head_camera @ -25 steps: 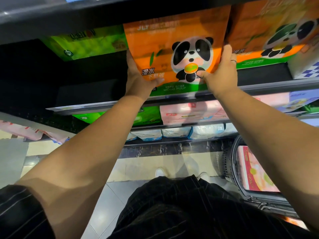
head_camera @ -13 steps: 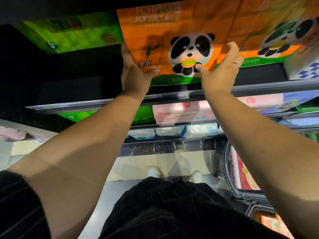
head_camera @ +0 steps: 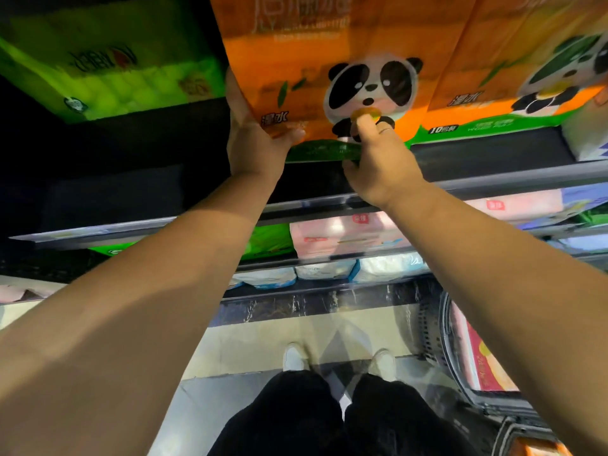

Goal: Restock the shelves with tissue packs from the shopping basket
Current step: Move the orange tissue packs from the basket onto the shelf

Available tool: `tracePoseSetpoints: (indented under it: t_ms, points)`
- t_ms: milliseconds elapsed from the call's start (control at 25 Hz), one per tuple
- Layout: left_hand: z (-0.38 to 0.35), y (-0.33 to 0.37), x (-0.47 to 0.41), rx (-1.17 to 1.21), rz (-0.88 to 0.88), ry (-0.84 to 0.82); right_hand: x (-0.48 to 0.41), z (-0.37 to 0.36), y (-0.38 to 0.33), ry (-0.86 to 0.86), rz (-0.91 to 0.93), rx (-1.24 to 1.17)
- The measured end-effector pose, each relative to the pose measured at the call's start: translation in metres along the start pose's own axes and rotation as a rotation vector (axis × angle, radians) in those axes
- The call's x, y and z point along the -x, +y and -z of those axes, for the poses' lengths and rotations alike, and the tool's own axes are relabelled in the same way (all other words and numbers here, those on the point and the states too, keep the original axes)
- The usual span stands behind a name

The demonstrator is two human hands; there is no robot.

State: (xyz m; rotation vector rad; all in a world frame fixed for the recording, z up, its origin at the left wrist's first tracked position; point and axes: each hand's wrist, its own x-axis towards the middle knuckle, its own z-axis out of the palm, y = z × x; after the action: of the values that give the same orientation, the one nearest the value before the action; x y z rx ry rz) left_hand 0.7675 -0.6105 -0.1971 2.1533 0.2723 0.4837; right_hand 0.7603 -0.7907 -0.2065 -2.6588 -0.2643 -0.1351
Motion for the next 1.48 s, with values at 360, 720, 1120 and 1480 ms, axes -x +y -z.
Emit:
tracePoseSetpoints:
  t_ms: [360,720,1120,1480]
  points:
    - [0.020,-0.010,0.015,0.122,0.012,0.113,-0.012,-0.014,0.007,0.039,-0.055,0.112]
    - [-0.003,0.005,0.015,-0.460,-0.167,-0.148,-0.038,-0.006,0.018,0.107,0.078,0.122]
    - [-0.020,-0.014,-0.023,-0.624,-0.296,-0.123,-0.060,-0.020,0.024,0.099,0.126,0.249]
    - [-0.023,-0.019,-0.047,-0.622,-0.329,-0.187,-0.081,-0.026,0.027,0.103,0.166,0.382]
